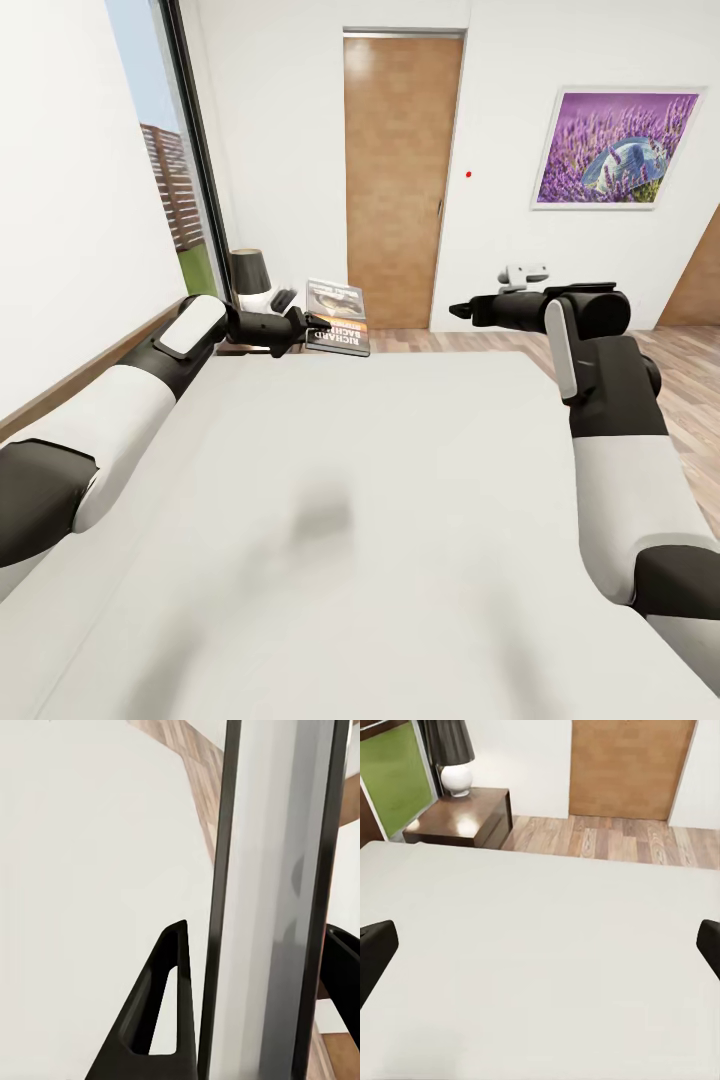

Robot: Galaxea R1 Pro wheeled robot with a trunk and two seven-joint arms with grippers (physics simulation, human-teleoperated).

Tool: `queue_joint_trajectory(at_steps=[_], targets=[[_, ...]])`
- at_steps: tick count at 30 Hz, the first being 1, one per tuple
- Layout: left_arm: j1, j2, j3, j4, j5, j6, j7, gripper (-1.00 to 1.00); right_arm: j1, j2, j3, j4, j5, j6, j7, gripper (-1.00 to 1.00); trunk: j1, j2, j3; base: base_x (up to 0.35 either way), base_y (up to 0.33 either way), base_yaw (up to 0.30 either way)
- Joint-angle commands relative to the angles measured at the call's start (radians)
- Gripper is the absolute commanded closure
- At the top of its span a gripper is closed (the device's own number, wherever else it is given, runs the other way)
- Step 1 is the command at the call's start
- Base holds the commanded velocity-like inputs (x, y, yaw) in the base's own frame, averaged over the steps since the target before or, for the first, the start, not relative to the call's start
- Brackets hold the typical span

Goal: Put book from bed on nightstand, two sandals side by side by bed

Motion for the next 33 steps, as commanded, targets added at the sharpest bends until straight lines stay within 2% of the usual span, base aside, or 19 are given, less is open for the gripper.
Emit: queue_joint_trajectory(at_steps=[1,8,12,16,17,19,20,33], targets=[[-0.001,0.001,-0.006,-0.001,0.011,0.0,0.006,1.0,-0.001,-0.001,0.002,-0.002,0.001,0.004,0.001,-1.0,0.0,-0.001,-0.001,0.0,0.0,0.0],[-0.001,0.001,-0.007,-0.002,0.011,0.0,0.004,1.0,-0.001,-0.002,0.001,-0.015,0.003,0.004,0.0,-1.0,0.0,-0.001,-0.001,0.0,0.0,0.0],[-0.001,0.0,-0.007,-0.003,0.011,0.0,0.003,1.0,0.008,-0.001,0.002,-0.035,0.032,0.004,0.001,-1.0,0.0,-0.001,-0.001,0.0,0.0,0.0],[-0.001,0.0,-0.006,-0.006,0.011,-0.001,0.003,1.0,0.042,0.002,0.004,-0.064,0.109,0.004,0.001,-1.0,0.0,-0.001,-0.001,0.0,0.0,0.0],[-0.001,0.0,-0.006,-0.006,0.011,-0.001,0.003,1.0,0.042,0.002,0.004,-0.064,0.109,0.004,0.001,-1.0,0.0,-0.001,-0.001,0.0,0.0,0.0],[-0.001,0.0,-0.006,-0.008,0.011,-0.001,0.004,1.0,0.059,0.004,0.004,-0.072,0.138,0.004,0.001,-1.0,0.0,-0.001,-0.001,0.0,0.0,0.0],[-0.001,0.0,-0.007,-0.009,0.011,-0.001,0.014,1.0,0.091,0.004,0.002,-0.084,0.168,0.004,0.001,-1.0,0.0,-0.001,-0.001,0.0,0.0,0.0],[0.005,-0.001,-0.007,-0.01,0.011,-0.001,0.071,1.0,0.135,0.006,-0.004,-0.123,0.185,0.004,0.001,-1.0,0.0,-0.001,-0.001,0.0,0.0,0.0]])
